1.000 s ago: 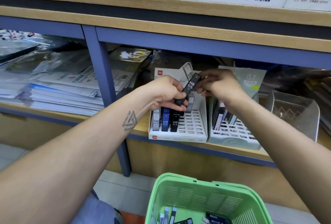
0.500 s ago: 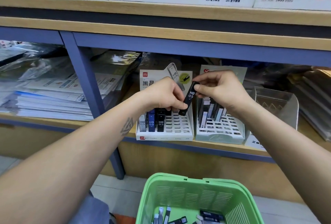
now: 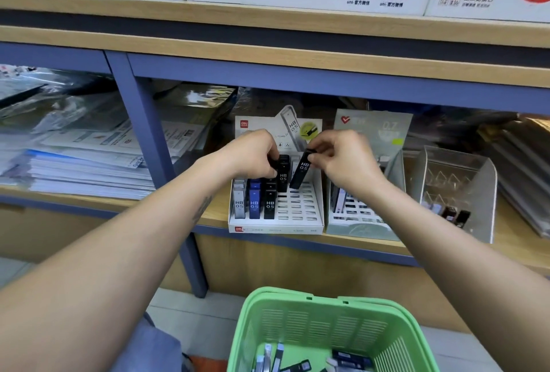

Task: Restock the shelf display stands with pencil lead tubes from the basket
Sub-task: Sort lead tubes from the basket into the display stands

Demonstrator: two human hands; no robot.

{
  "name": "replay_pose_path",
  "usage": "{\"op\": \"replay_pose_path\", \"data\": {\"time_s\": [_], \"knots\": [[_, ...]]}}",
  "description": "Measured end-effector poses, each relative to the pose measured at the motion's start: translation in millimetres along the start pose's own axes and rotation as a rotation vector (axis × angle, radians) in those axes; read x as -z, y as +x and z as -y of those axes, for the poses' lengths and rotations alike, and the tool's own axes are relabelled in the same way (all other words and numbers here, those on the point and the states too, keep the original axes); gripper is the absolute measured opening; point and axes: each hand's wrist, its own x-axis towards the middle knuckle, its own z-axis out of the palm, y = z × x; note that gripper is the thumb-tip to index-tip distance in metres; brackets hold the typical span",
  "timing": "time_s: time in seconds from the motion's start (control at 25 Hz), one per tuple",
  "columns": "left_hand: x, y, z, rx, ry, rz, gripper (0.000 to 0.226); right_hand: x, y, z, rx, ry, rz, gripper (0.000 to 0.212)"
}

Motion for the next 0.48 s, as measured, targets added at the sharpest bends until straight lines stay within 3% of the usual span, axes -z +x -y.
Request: {"op": "replay_pose_path", "data": {"time_s": [0.12,0.24,0.48], "knots": [[-3.1,0.5,6.4,-0.022,0.028,0.050,0.049,-26.3,3.9,-2.9,0.038,-0.056,0.002,0.013],[-7.4,0.2,12.6,-0.056,0.058,0.114,0.043,-42.0,6.6,-6.3,0.056,-0.100,0.029,0.014],[-11.1,2.0,17.7,-0.060,0.059,0.117,0.052,-45.6,11.0,-9.3,0.047,-0.101,0.031,0.008]]}}
